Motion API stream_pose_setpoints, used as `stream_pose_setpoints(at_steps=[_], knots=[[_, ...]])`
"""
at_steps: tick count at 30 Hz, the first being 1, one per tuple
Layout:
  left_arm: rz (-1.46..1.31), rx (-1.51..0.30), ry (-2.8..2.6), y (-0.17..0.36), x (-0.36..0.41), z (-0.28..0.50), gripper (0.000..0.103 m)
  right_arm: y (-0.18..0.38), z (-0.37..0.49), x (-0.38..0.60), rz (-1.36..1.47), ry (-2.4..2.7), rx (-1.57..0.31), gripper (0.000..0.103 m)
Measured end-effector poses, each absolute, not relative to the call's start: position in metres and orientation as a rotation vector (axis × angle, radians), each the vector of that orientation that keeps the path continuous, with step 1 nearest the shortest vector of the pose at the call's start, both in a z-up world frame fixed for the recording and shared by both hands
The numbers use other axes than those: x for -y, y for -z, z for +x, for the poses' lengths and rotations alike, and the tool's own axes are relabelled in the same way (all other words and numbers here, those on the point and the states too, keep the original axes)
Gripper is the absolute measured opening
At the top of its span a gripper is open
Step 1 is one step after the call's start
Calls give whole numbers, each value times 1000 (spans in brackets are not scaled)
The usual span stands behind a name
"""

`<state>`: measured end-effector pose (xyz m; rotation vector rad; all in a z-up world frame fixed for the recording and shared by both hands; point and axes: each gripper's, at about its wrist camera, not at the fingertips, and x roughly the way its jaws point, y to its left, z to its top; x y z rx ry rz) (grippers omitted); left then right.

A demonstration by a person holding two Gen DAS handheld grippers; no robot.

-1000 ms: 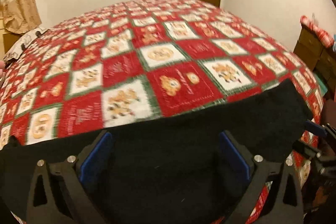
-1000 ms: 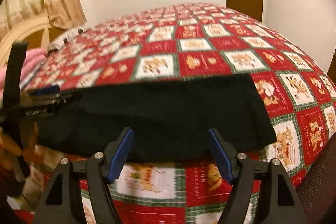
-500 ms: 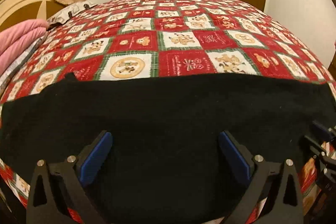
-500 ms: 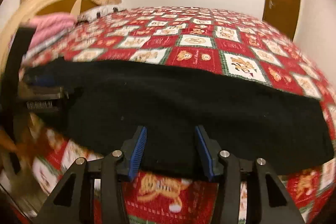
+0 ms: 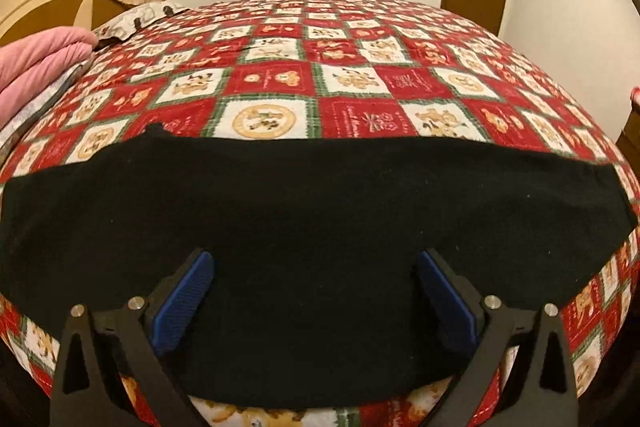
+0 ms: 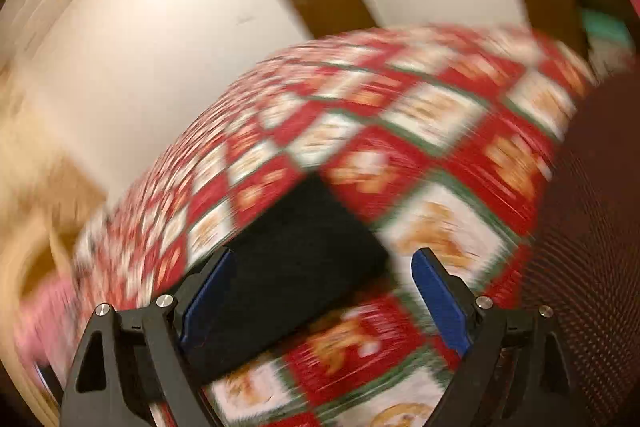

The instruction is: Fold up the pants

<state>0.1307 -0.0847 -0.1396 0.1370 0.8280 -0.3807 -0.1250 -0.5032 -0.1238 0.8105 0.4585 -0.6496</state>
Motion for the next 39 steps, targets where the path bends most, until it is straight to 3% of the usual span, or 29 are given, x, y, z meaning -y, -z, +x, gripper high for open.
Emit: stream_pose_setpoints(at_steps=[7,13,15,18,20,24,31,35,39], knots=[[168,-827,350,143,88,129,103,152,-87,511,732,792,-622,87],[169,-824,360,144,86,128,103,158,-72,488,621,855,-635,87],[168,-818,358,145,86,127,103,157,-73,484,603,834,-644,79],[170,-811,357,144,87,127,103,150,-70,484,549,785,-657,44],[169,-815,362,144,86,128,103,148,-61,483,509,733,-683,15],[154,-824,385,141,81,128,103,122,-51,470,450,680,-652,11],[70,-814,375,129,59,134,103,64,-1,348,133,394,-571,11],[35,-804,346,125,44,139,103,77,31,269,-2,190,-599,11],[18,-808,313,127,29,143,103,125,55,209,-117,87,-683,11]])
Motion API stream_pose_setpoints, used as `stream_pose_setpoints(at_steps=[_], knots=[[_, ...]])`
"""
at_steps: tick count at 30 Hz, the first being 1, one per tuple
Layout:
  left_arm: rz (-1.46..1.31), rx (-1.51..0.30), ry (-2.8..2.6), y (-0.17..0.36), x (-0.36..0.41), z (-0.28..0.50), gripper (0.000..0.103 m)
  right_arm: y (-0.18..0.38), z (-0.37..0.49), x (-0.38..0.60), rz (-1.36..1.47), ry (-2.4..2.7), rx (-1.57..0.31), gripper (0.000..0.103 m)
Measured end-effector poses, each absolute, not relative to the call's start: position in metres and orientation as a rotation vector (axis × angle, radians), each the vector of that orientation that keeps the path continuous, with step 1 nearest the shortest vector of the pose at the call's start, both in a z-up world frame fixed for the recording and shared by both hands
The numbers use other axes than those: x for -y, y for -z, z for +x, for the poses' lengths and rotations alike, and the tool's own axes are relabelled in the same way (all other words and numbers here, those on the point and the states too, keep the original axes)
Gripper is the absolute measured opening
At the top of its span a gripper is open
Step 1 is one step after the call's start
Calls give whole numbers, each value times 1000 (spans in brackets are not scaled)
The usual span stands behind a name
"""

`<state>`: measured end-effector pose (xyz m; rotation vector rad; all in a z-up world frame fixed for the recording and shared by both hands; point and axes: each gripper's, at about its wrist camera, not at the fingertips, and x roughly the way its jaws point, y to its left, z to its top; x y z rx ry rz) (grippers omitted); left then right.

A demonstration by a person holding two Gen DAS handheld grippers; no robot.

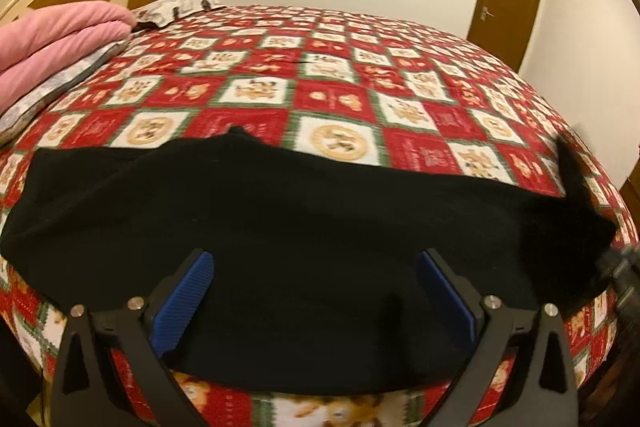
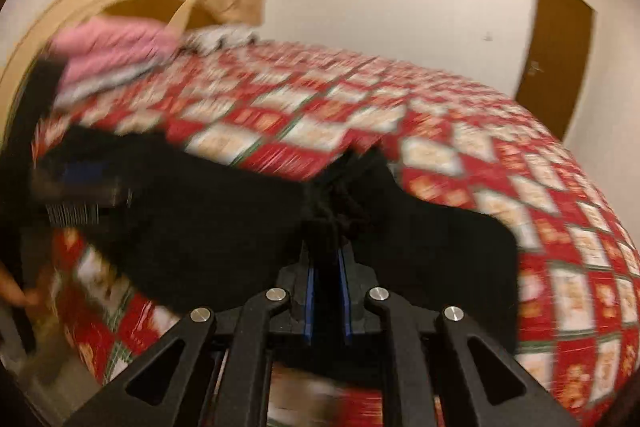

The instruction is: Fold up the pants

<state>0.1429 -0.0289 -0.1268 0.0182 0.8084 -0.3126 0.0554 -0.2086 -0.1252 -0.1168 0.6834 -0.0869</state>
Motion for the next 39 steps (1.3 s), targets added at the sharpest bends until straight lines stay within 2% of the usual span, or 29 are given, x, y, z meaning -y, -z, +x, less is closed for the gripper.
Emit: stream_pose_setpoints(at_steps=[3,4,7,9,10,11,13,18,22,28,30,31,32,36,38,39], knots=[[17,-819,298,130,20,144,103,153,52,176,-296,144,-674,21],[17,-821,294,131,18,144,103,154,48,168,-333,141,-665,28],[11,-833,285,136,13,146,103,153,39,160,-385,96,-670,28],[0,-845,285,138,12,148,103,148,31,164,-344,23,-677,34],[1,-846,287,139,13,148,103,145,27,166,-325,-9,-682,42],[5,-844,288,138,14,147,103,142,24,168,-307,-32,-686,59],[16,-842,294,138,17,147,103,138,19,172,-281,-52,-681,85],[25,-841,299,138,18,146,103,111,8,185,-65,-174,-599,85],[23,-843,298,138,19,145,103,96,41,206,4,6,-595,85],[39,-840,299,135,21,142,103,128,106,199,-9,154,-707,83],[34,-837,295,133,19,143,103,142,113,209,5,215,-791,67],[31,-835,292,132,16,144,103,148,114,215,42,228,-798,64],[26,-834,289,131,13,145,103,146,110,216,50,238,-780,52],[3,-841,274,133,6,150,103,143,107,227,76,220,-796,38],[-17,-852,276,135,3,151,103,142,108,232,100,190,-795,20],[-20,-851,278,135,3,151,103,137,106,234,119,177,-781,18]])
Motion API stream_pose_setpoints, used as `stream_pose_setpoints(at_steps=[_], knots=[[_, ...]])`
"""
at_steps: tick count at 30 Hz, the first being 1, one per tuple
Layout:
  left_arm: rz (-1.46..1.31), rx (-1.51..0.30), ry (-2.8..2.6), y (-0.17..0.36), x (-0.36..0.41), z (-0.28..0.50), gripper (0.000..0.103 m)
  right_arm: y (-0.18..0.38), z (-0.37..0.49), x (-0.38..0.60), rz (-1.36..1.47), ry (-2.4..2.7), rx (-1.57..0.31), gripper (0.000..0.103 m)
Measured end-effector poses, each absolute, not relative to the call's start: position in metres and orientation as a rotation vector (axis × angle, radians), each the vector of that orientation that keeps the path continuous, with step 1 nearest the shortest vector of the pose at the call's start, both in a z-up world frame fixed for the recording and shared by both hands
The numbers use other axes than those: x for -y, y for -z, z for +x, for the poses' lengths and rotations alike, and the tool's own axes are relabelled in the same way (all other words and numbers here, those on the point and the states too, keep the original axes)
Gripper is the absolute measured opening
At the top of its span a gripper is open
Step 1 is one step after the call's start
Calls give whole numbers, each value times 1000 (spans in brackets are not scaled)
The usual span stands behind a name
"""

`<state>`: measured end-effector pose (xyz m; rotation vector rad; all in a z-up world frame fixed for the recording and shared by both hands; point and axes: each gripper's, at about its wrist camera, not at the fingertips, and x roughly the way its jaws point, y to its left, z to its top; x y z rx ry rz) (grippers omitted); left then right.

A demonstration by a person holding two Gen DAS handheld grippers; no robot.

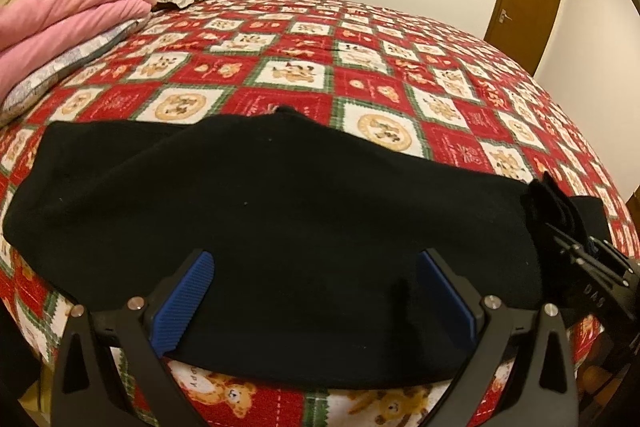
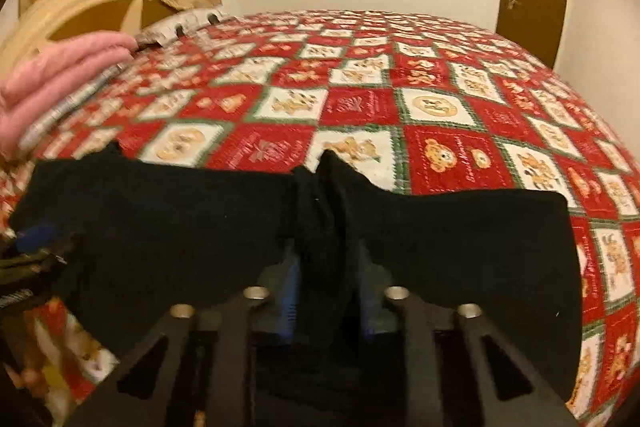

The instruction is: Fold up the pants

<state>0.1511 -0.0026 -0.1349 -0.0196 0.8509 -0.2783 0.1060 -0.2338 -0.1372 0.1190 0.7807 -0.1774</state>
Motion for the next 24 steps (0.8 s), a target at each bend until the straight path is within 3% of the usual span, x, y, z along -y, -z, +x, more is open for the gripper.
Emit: stream_pose_setpoints(at_steps=[8,10,12,13,14,16,21,22,23,24], knots=[[-26,-841,269,132,-2,153,103,114,106,192,88,76,-716,16],[-29,-841,264,131,-4,154,103,129,113,183,98,60,-752,21],[-26,-839,258,131,-6,154,103,148,117,178,133,0,-782,48],[-22,-839,254,131,-7,154,103,147,112,174,124,-44,-736,70],[-19,-839,249,130,-8,154,103,146,110,169,121,-80,-740,78],[-17,-830,246,128,-9,155,103,135,104,168,153,-140,-728,78],[11,-762,273,110,1,152,103,83,56,216,248,-79,-492,78],[25,-739,285,105,6,150,103,76,47,232,254,-24,-468,68],[32,-723,299,101,12,148,103,72,41,248,249,35,-465,45],[38,-708,324,97,19,146,103,70,38,262,237,90,-479,34]])
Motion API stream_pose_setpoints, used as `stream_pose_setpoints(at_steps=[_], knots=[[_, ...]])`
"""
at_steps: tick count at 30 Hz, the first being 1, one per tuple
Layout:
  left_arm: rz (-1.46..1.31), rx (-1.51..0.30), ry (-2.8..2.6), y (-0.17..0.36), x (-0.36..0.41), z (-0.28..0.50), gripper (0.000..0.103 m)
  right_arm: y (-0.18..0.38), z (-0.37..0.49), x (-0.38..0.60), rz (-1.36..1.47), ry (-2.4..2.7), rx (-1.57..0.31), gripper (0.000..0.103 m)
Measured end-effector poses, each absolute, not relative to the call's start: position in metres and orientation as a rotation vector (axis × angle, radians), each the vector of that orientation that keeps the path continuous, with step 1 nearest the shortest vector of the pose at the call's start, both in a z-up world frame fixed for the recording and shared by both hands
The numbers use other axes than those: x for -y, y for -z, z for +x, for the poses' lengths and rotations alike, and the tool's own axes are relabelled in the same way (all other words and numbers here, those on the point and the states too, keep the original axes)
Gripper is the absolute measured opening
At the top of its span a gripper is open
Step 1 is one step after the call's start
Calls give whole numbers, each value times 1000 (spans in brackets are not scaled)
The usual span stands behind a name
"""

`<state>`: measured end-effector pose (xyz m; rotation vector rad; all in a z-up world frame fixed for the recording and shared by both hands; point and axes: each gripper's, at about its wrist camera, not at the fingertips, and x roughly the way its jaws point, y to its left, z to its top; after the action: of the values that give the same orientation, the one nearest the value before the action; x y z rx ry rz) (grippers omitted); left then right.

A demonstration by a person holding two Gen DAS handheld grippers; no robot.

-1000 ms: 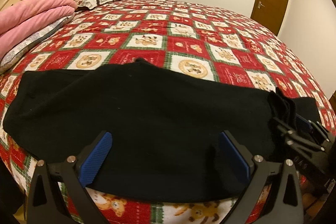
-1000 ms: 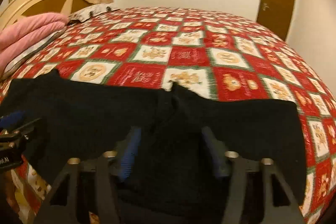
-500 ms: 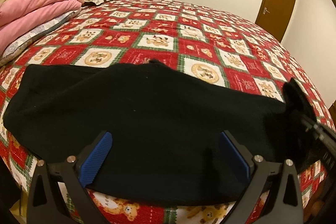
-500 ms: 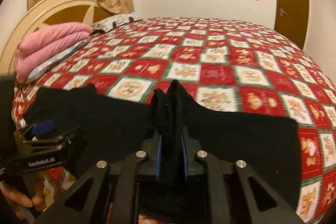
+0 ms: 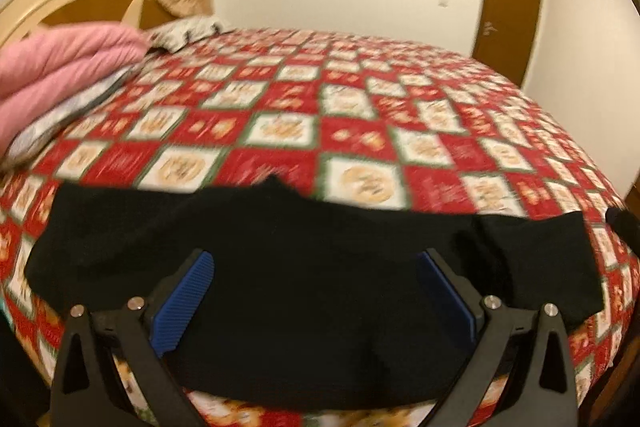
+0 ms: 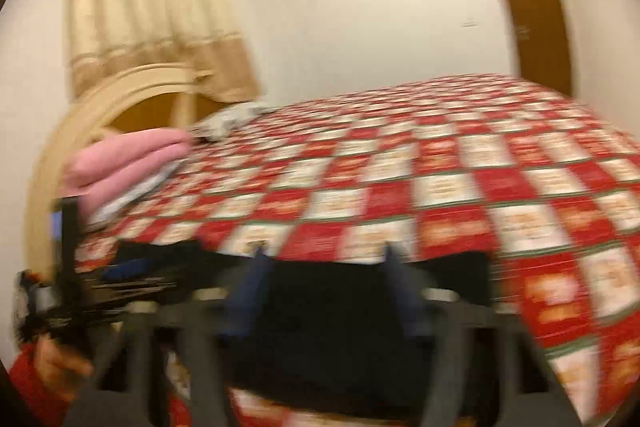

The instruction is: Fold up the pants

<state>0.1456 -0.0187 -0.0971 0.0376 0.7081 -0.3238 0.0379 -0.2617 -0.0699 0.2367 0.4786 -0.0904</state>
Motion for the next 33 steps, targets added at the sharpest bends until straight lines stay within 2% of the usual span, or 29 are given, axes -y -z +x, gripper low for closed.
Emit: stream_pose_setpoints(at_steps=[1,8,13,16,20,23,24,25,26,28,33], knots=[[41,-695,361,93,29,143,103,71,38,276,222,143,-509,25],[106,-661,599,87,109,116,98,96,53,316,210,224,-651,24],[181,-680,601,105,145,113,98,142,85,329,261,254,-782,25],[148,-845,535,136,139,132,98,147,82,335,299,252,-730,25],[155,-824,539,139,135,125,99,144,82,326,223,264,-728,27],[143,-838,554,132,127,124,99,130,67,326,288,275,-675,29],[118,-828,551,126,115,125,99,122,55,321,296,281,-619,30],[105,-816,539,124,107,125,99,116,49,315,286,281,-586,38],[90,-802,516,122,93,128,99,109,41,307,269,279,-546,53],[55,-786,455,119,61,135,99,100,30,287,253,256,-482,63],[-122,-781,141,117,-63,148,99,102,48,225,182,87,-510,63]])
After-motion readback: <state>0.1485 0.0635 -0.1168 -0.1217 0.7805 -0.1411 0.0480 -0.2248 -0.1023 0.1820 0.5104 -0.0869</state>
